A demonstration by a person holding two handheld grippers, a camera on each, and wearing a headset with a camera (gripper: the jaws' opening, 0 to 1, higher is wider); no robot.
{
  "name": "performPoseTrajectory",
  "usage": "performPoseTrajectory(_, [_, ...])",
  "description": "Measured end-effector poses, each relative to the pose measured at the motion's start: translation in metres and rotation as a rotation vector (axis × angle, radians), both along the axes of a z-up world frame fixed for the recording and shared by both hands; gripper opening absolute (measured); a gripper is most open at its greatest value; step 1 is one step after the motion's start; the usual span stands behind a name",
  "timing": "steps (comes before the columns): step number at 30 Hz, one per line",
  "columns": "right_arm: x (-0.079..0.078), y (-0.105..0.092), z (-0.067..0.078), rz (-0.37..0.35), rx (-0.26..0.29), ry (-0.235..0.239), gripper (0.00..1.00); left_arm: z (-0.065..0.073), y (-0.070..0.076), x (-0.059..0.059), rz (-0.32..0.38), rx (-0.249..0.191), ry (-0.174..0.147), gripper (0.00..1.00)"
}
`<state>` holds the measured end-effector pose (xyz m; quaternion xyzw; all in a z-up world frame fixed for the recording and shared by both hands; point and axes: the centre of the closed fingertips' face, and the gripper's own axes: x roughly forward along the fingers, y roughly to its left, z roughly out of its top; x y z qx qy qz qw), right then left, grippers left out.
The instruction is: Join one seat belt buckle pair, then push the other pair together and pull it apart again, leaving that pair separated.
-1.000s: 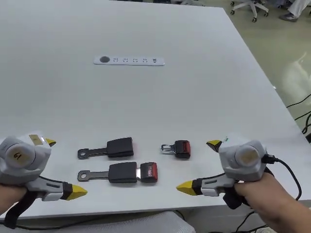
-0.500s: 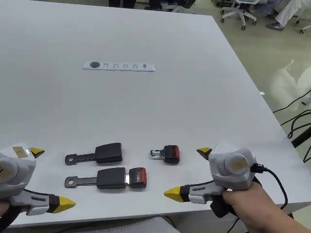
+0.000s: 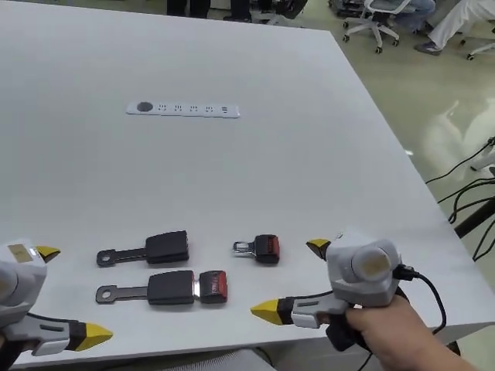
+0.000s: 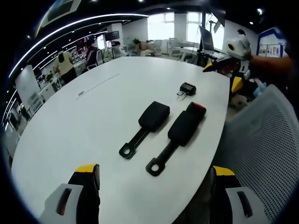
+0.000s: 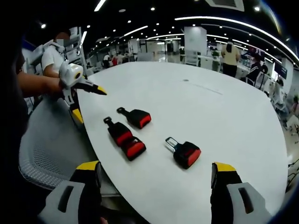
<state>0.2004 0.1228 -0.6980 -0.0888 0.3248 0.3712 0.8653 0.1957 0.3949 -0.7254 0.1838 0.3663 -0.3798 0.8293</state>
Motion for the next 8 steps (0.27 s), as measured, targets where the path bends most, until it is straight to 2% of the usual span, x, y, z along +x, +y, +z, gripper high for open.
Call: performPoseTrajectory(8, [-0.0011, 0.0039, 0.0029, -0.015, 0.020, 0.003, 1.00, 0.0030, -0.0031, 0.0052, -0.012, -0.006, -0.011, 1.00])
